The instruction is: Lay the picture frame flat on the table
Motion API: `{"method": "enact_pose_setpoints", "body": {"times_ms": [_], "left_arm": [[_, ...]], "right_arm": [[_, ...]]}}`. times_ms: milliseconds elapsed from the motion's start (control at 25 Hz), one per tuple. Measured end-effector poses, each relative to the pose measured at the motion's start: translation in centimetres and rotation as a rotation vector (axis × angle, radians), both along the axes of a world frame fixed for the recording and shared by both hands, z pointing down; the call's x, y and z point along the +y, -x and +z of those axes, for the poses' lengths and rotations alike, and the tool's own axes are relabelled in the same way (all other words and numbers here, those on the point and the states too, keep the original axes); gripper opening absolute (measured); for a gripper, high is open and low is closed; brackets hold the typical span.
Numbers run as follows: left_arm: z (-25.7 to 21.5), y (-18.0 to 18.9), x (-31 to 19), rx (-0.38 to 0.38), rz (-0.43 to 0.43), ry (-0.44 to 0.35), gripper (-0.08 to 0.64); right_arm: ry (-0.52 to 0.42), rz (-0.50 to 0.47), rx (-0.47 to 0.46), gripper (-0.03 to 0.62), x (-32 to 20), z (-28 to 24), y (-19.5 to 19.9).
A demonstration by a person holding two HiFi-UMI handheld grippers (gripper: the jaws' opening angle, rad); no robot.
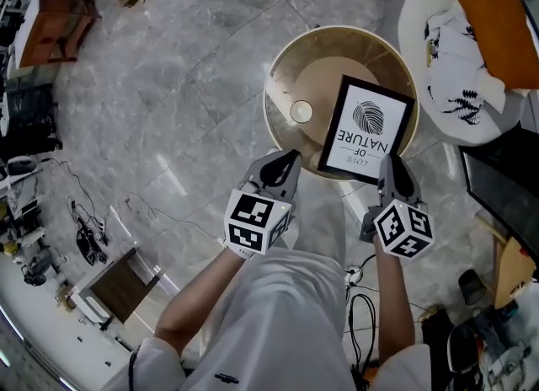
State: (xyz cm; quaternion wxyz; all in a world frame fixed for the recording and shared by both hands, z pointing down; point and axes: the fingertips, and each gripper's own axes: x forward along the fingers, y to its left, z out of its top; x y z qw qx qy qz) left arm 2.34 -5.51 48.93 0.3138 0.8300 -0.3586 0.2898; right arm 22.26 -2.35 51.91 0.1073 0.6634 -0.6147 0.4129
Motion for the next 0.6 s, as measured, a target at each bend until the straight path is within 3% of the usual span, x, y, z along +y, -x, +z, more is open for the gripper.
{"method": "enact_pose_setpoints", "body": {"times_ms": [600], "left_arm": [[10.1,-0.3,-3.4,-0.024,-0.021,0.045,0.014]], "right_arm": [[0.054,-0.029,-0.011,0.060,-4.3,10.8,0.5]]}}
